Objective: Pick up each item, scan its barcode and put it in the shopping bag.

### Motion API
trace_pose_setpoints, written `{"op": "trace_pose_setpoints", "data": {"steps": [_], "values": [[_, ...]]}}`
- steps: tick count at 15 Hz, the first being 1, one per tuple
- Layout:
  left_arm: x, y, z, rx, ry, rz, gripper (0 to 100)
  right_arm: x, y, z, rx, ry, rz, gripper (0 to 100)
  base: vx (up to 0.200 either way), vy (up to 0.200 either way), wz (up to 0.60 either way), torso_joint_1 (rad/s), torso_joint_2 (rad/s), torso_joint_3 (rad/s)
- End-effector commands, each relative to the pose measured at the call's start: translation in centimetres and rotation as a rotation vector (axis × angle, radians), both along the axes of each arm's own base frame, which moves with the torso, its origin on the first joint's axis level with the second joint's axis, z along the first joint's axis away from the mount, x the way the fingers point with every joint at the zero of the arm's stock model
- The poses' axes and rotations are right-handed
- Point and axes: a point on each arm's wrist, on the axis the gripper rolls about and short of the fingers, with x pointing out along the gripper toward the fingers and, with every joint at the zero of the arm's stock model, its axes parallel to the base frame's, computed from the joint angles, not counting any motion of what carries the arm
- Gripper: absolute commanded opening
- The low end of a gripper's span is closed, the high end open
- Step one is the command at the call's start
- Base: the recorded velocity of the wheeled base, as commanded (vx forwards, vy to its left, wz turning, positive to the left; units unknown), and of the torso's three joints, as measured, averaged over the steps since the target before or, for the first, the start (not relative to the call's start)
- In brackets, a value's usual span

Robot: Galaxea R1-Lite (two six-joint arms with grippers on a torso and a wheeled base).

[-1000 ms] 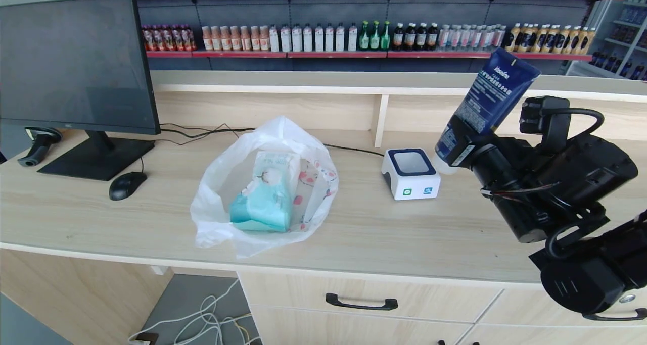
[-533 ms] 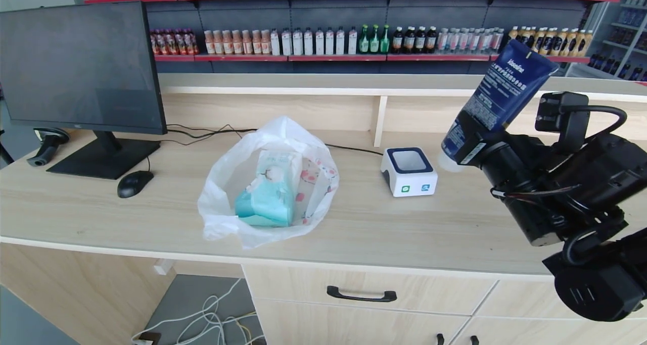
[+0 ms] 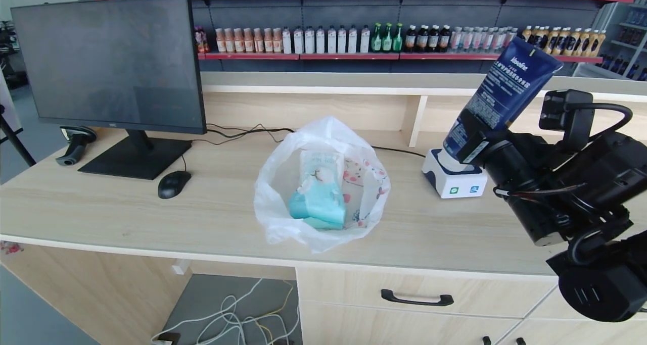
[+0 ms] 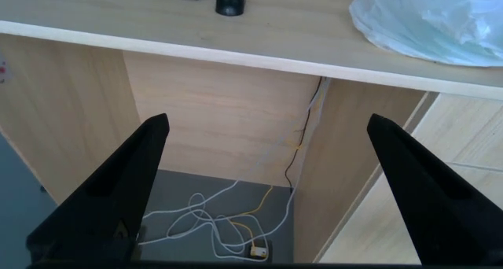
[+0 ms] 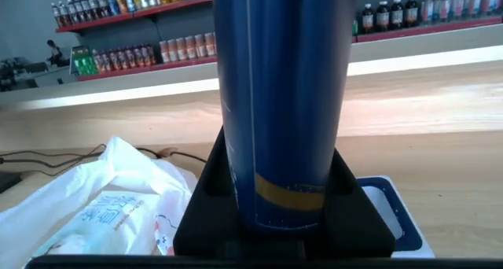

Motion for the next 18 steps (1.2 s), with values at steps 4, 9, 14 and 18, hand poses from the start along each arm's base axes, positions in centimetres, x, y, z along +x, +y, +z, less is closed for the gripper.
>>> {"op": "trace_pose_setpoints", "data": {"steps": [4,9,14,18], "values": [[0.0,0.0,0.0,0.0,-0.001,0.0,100,-0.3,-0.1,0.3,0.004,-0.008,0.001,0,0.0,0.2,0.0,0.0,0.0,0.002],[0.0,0.0,0.0,0.0,-0.001,0.0,100,-1.2,2.7,0.1,0.003,-0.006,0.097,0,0.0,0.04,0.0,0.0,0.0,0.0],[0.0,0.0,0.0,0.001,-0.001,0.0,100,0.4,5.9,0.3,0.06,-0.036,0.175,0,0.0,0.0,0.0,0.0,0.0,0.0],[0.0,0.0,0.0,0.001,0.001,0.002,100,2.5,7.9,-1.5,0.139,0.006,0.23,0,0.0,0.0,0.0,0.0,0.0,0.0]]}}
